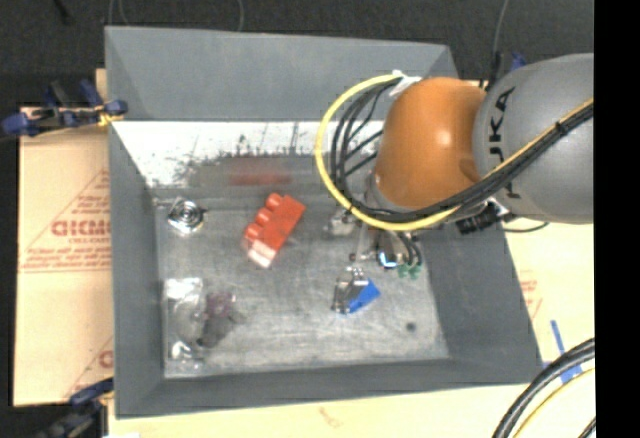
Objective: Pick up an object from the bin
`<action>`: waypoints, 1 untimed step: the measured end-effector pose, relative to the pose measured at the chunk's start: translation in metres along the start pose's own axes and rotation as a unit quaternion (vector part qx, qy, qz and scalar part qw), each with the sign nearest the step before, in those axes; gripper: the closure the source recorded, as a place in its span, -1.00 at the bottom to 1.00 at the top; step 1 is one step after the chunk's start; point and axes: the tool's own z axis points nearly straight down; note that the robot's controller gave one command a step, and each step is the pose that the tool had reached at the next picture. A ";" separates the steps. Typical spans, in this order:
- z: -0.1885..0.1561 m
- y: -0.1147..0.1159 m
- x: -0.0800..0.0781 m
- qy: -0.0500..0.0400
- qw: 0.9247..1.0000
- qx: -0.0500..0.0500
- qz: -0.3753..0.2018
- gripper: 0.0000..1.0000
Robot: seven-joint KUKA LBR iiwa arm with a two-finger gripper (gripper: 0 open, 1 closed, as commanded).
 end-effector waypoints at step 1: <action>0.096 -0.053 -0.022 0.001 0.991 0.001 -0.137 -1.00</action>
Offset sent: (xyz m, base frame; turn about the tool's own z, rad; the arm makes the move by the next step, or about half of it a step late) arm 0.0217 -0.0514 -0.0958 -0.2774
